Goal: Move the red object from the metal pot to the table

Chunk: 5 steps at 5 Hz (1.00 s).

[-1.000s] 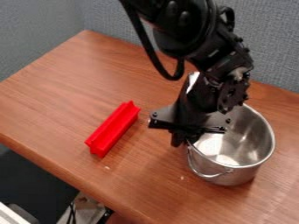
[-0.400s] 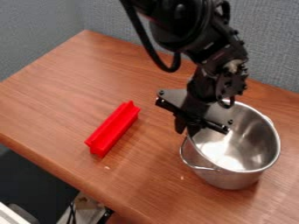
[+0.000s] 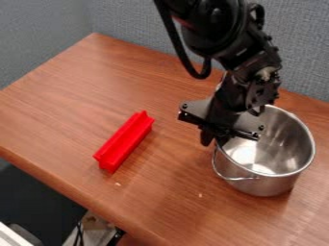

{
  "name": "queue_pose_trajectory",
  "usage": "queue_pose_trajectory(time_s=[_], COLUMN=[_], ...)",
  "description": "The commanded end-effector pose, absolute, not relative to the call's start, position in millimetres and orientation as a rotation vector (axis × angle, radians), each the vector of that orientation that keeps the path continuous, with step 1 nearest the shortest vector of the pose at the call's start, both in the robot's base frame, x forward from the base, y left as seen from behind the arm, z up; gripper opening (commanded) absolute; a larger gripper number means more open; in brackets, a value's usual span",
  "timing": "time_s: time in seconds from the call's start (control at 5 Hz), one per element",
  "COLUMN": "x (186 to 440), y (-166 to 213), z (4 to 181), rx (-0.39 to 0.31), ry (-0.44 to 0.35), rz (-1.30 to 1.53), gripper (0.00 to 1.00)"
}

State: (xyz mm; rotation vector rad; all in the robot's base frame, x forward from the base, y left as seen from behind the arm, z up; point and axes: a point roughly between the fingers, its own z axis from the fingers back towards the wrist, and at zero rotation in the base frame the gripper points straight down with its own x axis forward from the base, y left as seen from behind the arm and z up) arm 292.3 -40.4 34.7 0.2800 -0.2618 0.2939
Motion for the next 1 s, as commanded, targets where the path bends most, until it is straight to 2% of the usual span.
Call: queue_pose_trajectory(time_s=[0.0, 0.6, 0.8], x=[276.5, 239.2, 236.8], y=[-8.8, 21.9, 17.7], z=[17.0, 6.9, -5.9], rx=[0.376, 0.464, 0.485], ry=[-0.176, -0.130, -0.111], rz=[0.257, 0.322, 0.338], gripper=[0.00, 0.00, 0.00])
